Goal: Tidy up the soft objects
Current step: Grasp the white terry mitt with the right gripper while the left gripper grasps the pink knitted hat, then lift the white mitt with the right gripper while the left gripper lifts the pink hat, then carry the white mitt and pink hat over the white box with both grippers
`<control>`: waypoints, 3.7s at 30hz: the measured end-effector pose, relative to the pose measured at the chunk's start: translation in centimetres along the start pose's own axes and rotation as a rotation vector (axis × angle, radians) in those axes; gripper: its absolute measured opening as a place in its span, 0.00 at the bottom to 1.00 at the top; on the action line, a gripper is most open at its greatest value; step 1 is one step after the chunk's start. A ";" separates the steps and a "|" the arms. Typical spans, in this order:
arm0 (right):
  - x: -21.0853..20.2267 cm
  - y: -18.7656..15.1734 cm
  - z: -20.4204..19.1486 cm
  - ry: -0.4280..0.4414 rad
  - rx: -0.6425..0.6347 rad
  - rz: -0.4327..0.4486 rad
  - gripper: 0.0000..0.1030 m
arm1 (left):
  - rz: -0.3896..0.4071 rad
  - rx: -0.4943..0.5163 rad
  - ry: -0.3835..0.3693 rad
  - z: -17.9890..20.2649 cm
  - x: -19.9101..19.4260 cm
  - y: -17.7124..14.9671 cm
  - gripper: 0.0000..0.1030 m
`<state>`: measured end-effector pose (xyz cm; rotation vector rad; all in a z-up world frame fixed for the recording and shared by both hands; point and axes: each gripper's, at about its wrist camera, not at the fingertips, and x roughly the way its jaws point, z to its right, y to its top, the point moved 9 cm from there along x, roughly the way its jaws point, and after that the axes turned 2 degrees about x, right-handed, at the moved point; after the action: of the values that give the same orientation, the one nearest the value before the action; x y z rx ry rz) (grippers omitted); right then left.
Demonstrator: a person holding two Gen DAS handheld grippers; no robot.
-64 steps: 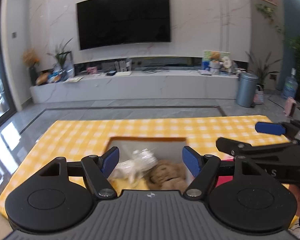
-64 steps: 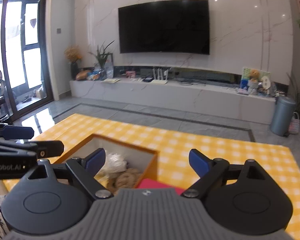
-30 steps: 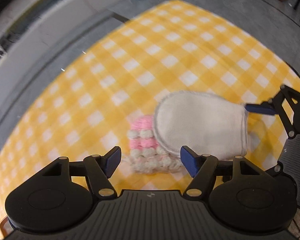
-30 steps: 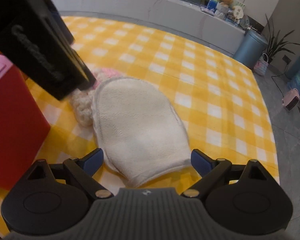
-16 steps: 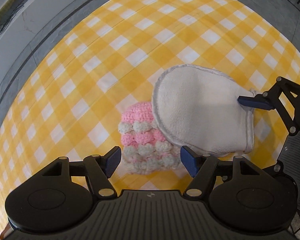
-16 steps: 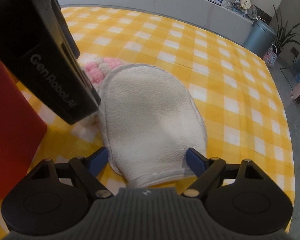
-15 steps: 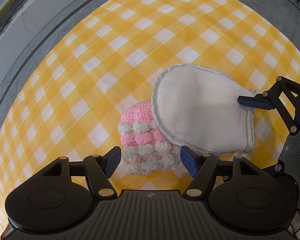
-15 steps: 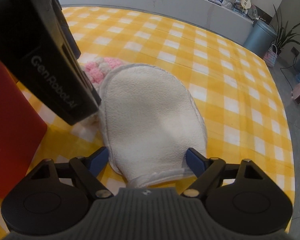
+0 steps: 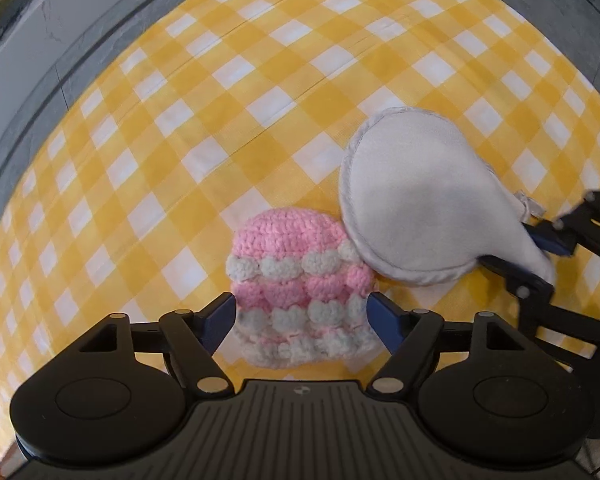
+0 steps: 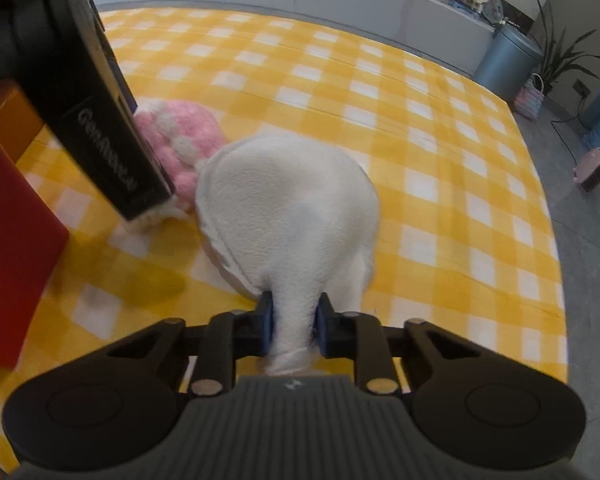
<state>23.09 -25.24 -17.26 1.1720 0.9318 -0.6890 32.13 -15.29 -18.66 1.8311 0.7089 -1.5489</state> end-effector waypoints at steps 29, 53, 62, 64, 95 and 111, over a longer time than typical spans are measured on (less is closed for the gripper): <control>-3.4 -3.7 0.5 0.001 -0.106 -0.008 0.40 | 0.143 -0.257 -0.082 1.5 -5.4 -3.2 0.33; 0.8 -2.0 3.0 0.011 0.008 0.048 0.97 | 0.271 -0.354 -0.012 8.3 -2.5 -7.6 0.55; 0.4 -3.2 4.9 -0.029 0.037 0.013 0.97 | 0.300 -0.379 0.015 8.3 -1.2 -7.7 0.58; 0.2 -3.5 4.7 -0.004 0.030 0.000 0.97 | 0.329 -0.372 0.019 8.5 -1.9 -7.9 0.48; -0.8 -2.7 1.5 0.142 -0.051 0.079 0.25 | 0.497 -0.389 -0.163 10.4 -8.8 -13.1 0.36; -3.9 -3.0 4.1 0.108 0.105 0.145 0.12 | 0.504 -0.388 -0.120 11.3 -9.1 -12.5 0.36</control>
<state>19.76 -30.05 -14.71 1.3673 0.8988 -0.5671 14.06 -15.60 -12.45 1.4673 0.4109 -1.0908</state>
